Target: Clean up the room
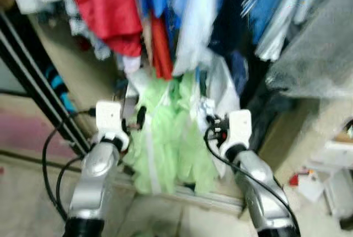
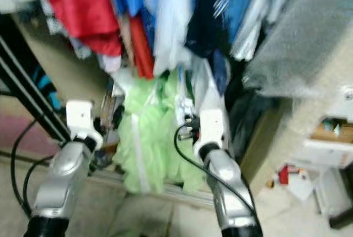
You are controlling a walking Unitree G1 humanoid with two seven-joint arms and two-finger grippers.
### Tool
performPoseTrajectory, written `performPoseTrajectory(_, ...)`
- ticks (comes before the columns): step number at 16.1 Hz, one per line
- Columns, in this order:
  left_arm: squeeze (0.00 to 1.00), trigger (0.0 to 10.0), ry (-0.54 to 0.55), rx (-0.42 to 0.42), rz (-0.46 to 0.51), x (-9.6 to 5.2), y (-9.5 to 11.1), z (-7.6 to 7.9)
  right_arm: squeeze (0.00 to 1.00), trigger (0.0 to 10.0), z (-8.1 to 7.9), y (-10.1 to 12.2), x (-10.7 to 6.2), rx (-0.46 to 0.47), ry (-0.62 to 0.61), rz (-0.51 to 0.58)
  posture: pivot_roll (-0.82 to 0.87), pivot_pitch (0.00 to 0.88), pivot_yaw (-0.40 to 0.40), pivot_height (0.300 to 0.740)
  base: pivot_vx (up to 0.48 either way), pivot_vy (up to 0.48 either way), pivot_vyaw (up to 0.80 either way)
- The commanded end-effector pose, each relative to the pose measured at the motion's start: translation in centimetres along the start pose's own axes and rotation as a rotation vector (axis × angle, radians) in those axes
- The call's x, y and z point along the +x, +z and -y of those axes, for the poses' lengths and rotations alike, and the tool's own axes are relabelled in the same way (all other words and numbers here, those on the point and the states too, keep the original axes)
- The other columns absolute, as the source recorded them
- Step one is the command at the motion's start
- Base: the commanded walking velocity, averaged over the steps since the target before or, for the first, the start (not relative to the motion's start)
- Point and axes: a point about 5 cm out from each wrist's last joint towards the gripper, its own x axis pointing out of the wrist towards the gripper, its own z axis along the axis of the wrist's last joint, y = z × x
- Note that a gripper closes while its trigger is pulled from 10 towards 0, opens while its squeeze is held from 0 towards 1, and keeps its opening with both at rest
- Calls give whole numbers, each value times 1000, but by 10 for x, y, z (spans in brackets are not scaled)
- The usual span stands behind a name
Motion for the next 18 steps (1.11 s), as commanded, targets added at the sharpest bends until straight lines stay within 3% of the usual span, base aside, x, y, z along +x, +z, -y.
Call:
performPoseTrajectory(1, 0, 10000, -17, 8, -2, -1, 1, 0, 0, 10000, 2, 2, 0, 4, -30, -4, 45, 0, 71, 740, 0, 0, 0)
performPoseTrajectory(5, 0, 10000, -41, -6, -1, -2, 1, 3, 0, 10000, 8, -1, -7, 44, -109, -48, 41, 0, 67, 740, 0, 0, 0)
performPoseTrajectory(8, 0, 10000, -60, -17, -2, -8, 2, 2, 0, 10000, 11, 3, -27, -62, -136, -39, 34, 0, 64, 740, 0, 0, 0)
performPoseTrajectory(12, 0, 10000, -95, 87, -67, -29, -8, -8, 0, 10000, 34, -24, -63, -7, -132, -246, 17, 0, 65, 740, 0, 0, 0)
performPoseTrajectory(17, 0, 10000, -95, 93, -77, -31, -7, -9, 0, 10000, 35, -24, -67, -3, -124, -270, 17, 0, 65, 740, 0, 0, 0)
performPoseTrajectory(18, 0, 10000, 30, 172, -318, -23, -49, -55, 0, 10000, 82, -56, -65, 4, -257, -366, 14, 0, 67, 740, 0, 0, 0)
